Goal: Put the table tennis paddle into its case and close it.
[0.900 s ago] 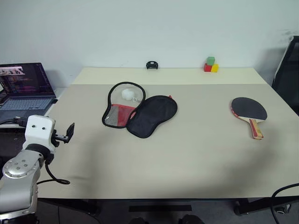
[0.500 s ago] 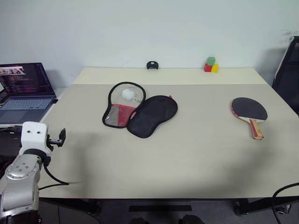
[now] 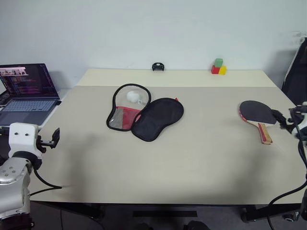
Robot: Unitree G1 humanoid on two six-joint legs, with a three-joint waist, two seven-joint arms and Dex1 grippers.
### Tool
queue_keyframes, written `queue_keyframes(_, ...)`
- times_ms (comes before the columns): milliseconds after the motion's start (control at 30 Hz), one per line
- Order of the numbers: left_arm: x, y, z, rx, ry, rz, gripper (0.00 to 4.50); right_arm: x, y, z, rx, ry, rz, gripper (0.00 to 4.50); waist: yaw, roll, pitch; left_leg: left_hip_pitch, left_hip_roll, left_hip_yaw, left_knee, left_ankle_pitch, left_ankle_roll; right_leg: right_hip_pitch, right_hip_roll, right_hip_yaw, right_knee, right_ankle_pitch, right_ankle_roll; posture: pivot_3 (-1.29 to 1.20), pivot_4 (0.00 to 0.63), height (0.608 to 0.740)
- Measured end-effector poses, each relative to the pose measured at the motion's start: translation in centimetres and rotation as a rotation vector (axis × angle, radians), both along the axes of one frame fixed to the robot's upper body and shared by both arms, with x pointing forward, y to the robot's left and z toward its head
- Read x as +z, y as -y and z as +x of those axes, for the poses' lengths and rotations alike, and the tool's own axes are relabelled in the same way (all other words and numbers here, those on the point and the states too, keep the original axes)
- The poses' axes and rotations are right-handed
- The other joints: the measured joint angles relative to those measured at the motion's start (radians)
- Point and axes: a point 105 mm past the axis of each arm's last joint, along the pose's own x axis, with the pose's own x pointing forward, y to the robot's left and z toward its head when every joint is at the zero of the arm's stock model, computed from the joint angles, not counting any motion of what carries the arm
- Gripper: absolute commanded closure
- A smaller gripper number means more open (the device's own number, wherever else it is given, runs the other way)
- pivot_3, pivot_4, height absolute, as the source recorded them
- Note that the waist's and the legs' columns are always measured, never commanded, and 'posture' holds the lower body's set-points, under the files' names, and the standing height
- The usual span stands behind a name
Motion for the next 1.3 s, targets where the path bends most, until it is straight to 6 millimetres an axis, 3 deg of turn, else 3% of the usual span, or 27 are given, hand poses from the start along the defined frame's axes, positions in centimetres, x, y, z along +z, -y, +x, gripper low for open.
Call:
queue_keyframes(233,0.5,2.7,1.5,-0.163,-0.003,-0.025,0.18,0.4,-4.3,-0.3,0.157,-0.037,0.022,0.82,0.001,0.000,0.000,0.000,0.000,0.000,0.000,0.000,0.000,-0.001,0.000,0.000,0.000,0.000,0.000,0.00,0.150,0.740)
queue_keyframes(267,0.5,3.7,1.9,-0.215,-0.008,-0.028,0.18,0.1,-5.8,-0.1,0.204,-0.050,0.026,0.82,-0.003,0.000,0.000,0.000,0.000,0.000,0.000,0.000,0.000,-0.001,0.000,0.001,0.001,0.000,0.000,0.00,0.150,0.740)
queue_keyframes(367,0.1,6.4,2.3,-0.453,-0.122,-0.097,0.18,-0.8,-14.1,-1.1,0.464,-0.142,0.059,0.82,-0.017,0.000,0.000,-0.001,0.002,0.000,-0.001,0.000,0.000,-0.003,0.002,0.001,0.002,0.000,0.000,0.00,0.150,0.740)
queue_keyframes(433,0.0,8.4,2.4,-0.587,-0.162,-0.130,0.18,-1.7,-18.6,-1.8,0.593,-0.198,0.098,0.82,-0.018,0.000,0.000,-0.001,0.001,0.000,-0.001,0.000,0.000,-0.004,0.002,0.001,0.002,0.000,-0.001,0.00,0.150,0.740)
queue_keyframes(633,-0.3,10.2,1.9,-0.754,-0.275,-0.151,0.18,-3.2,-24.6,-2.4,0.718,-0.280,0.123,0.82,-0.012,0.000,0.000,-0.005,0.001,-0.002,0.000,0.000,0.000,-0.007,0.001,-0.001,0.001,0.000,-0.001,0.00,0.150,0.740)
queue_keyframes(700,0.1,10.9,2.1,-0.790,-0.277,-0.139,0.18,-2.9,-26.7,-2.1,0.751,-0.273,0.130,0.45,-0.012,0.000,0.000,-0.005,0.001,-0.002,0.000,0.000,0.000,-0.008,0.001,0.000,0.002,0.000,-0.001,0.00,0.150,0.740)
queue_keyframes(767,0.3,11.2,2.2,-0.809,-0.276,-0.133,0.18,-2.7,-27.8,-1.7,0.757,-0.272,0.128,0.04,-0.013,0.000,0.000,-0.006,0.000,-0.001,0.000,0.000,0.000,-0.008,0.001,0.000,0.001,0.000,-0.001,0.00,0.150,0.740)
queue_keyframes(967,-0.1,11.8,2.1,-0.858,-0.307,-0.133,0.18,-4.0,-29.6,-0.2,0.702,-0.351,0.160,0.04,-0.015,0.000,0.000,-0.007,0.000,-0.002,0.000,0.000,-0.001,-0.009,0.002,-0.001,0.001,0.000,-0.001,0.00,0.150,0.740)
queue_keyframes(1300,1.4,13.4,2.5,-0.944,-0.291,-0.087,0.18,-6.3,-33.2,1.4,0.666,-0.497,0.250,0.04,-0.018,0.000,0.000,-0.008,0.000,-0.001,0.000,0.000,-0.001,-0.010,0.002,0.000,0.001,0.000,-0.001,0.00,0.150,0.740)
